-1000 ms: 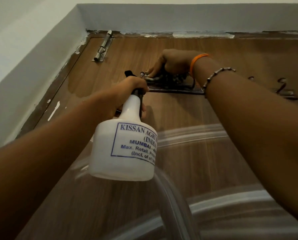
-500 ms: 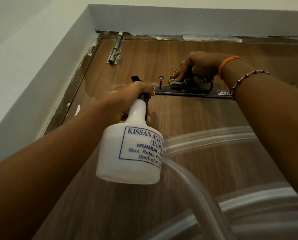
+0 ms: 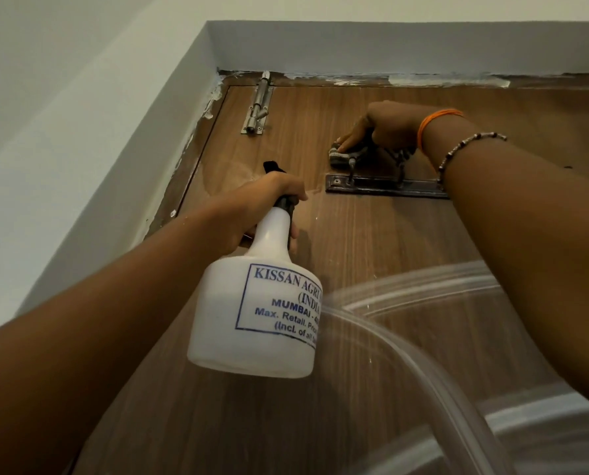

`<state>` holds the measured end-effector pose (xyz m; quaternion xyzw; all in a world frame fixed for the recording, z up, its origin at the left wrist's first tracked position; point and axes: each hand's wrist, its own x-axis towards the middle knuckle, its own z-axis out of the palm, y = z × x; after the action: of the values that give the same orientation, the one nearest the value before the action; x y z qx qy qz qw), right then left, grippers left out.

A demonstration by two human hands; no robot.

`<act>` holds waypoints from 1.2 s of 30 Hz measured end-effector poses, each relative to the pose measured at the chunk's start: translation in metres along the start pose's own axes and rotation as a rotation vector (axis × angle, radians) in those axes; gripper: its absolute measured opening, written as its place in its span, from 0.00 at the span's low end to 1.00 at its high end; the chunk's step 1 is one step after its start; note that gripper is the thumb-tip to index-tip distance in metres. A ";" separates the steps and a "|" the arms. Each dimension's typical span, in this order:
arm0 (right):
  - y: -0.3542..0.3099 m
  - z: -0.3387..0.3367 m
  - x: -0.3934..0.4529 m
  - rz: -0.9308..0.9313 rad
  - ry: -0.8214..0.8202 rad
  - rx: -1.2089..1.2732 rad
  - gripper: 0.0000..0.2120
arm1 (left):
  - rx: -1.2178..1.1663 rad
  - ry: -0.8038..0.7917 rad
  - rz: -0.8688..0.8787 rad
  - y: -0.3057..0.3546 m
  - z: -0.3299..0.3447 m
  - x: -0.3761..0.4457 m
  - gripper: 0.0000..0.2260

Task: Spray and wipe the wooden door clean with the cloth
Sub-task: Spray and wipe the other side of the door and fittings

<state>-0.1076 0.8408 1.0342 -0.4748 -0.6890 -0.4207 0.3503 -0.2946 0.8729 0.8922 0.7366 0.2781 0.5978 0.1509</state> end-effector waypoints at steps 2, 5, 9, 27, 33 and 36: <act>-0.015 0.000 0.005 0.000 0.051 0.000 0.21 | 0.004 -0.003 -0.009 -0.008 -0.006 0.000 0.13; -0.050 0.009 0.005 -0.091 0.024 -0.042 0.16 | 0.001 0.009 -0.005 -0.007 -0.010 0.004 0.15; -0.094 0.046 0.013 -0.213 0.033 -0.077 0.16 | -0.026 0.043 -0.034 -0.016 -0.020 0.002 0.11; -0.108 0.119 -0.029 -0.379 0.259 0.075 0.22 | -0.161 0.125 -0.017 -0.035 -0.046 -0.020 0.11; -0.099 0.133 -0.060 -0.569 0.258 -0.016 0.24 | -0.108 0.146 -0.067 -0.051 -0.055 -0.037 0.10; -0.099 0.120 -0.038 -0.463 0.256 -0.113 0.23 | -0.070 0.135 -0.110 -0.057 -0.059 -0.043 0.08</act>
<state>-0.1996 0.9172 0.9280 -0.2662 -0.7047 -0.5843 0.3019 -0.3698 0.8868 0.8408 0.6727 0.3066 0.6461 0.1898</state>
